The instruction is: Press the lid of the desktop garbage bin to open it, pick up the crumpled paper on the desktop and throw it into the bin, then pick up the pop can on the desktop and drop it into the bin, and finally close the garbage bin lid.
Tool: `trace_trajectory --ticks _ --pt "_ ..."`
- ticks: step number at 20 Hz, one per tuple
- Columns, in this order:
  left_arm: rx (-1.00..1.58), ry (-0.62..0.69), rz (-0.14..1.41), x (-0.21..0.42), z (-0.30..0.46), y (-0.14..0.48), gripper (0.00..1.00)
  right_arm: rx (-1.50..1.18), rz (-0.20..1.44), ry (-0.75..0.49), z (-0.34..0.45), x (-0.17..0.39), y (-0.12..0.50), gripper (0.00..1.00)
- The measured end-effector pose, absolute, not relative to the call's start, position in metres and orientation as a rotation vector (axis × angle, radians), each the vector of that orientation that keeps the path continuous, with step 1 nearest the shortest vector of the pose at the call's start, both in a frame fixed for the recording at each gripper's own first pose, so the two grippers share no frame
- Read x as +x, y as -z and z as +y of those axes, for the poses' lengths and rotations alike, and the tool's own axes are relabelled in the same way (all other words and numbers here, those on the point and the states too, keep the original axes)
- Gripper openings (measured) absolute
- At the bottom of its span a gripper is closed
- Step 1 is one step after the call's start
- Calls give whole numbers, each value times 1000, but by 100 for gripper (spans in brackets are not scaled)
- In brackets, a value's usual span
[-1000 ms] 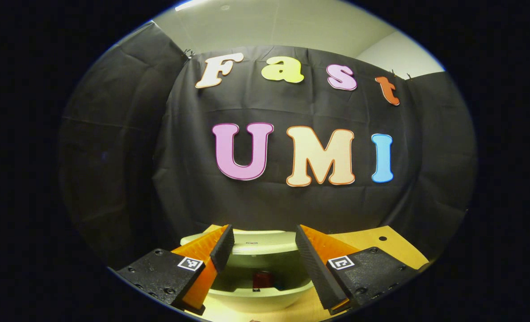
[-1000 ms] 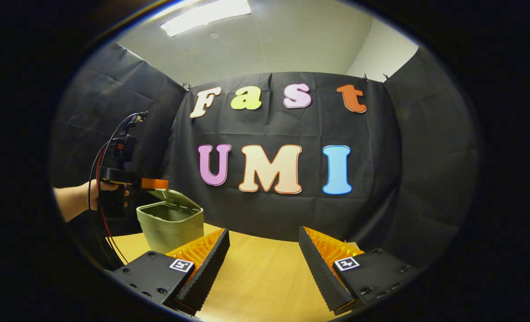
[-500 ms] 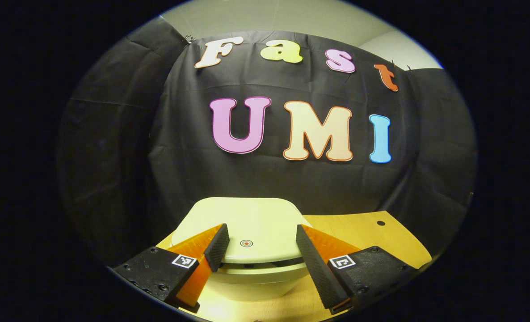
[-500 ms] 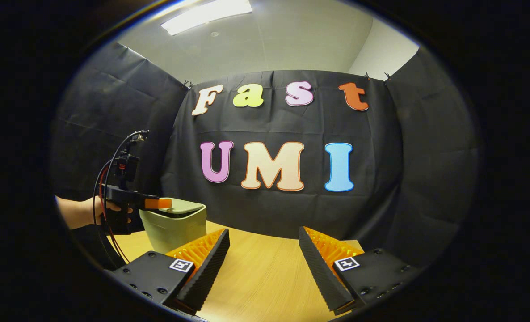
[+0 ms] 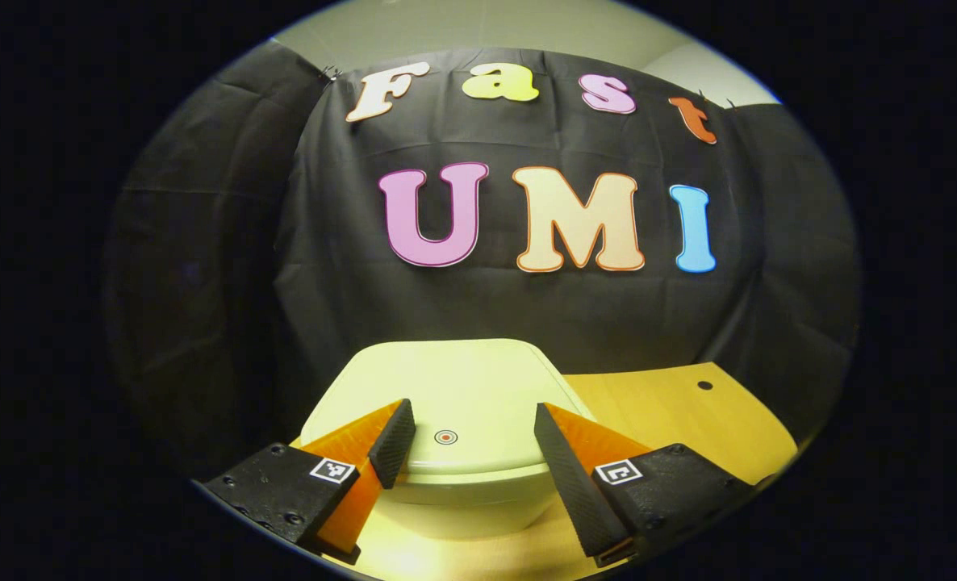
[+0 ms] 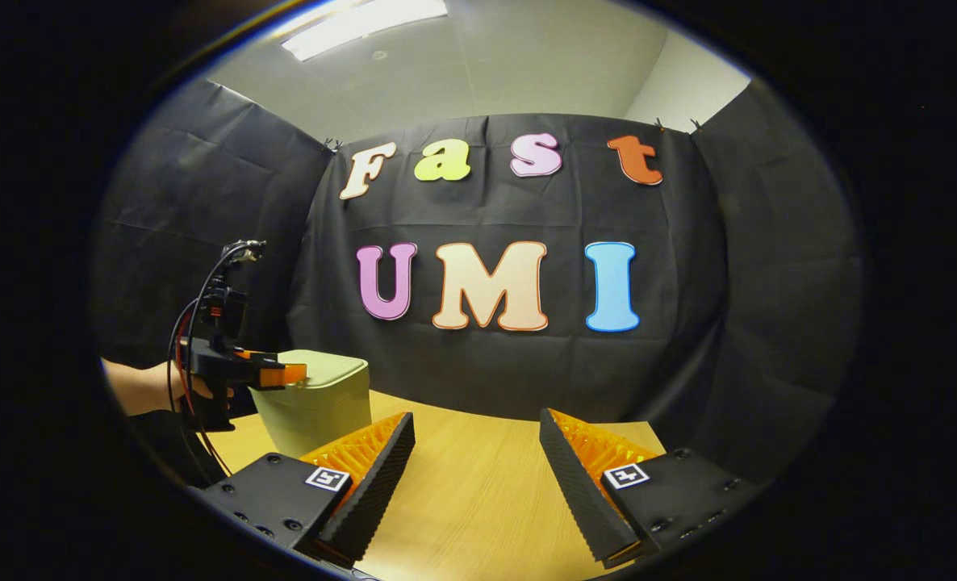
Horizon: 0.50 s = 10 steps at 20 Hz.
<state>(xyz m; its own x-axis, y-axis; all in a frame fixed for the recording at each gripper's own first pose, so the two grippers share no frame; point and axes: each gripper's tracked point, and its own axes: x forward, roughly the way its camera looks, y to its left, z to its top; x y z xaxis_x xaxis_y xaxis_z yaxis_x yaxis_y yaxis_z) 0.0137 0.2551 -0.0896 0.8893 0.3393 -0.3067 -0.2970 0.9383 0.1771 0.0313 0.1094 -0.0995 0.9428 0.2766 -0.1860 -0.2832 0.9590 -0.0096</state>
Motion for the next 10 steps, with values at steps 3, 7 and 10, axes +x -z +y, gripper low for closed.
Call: trace_trajectory --ticks 3,7,10 --pt "96 -292 235 17 248 81 94 -31 184 -283 112 36 99 98" --pt "93 -298 200 14 248 79 94 -39 160 -272 108 41 87 98" --pt "66 -241 99 20 218 60 92 -40 135 -248 103 43 77 99"
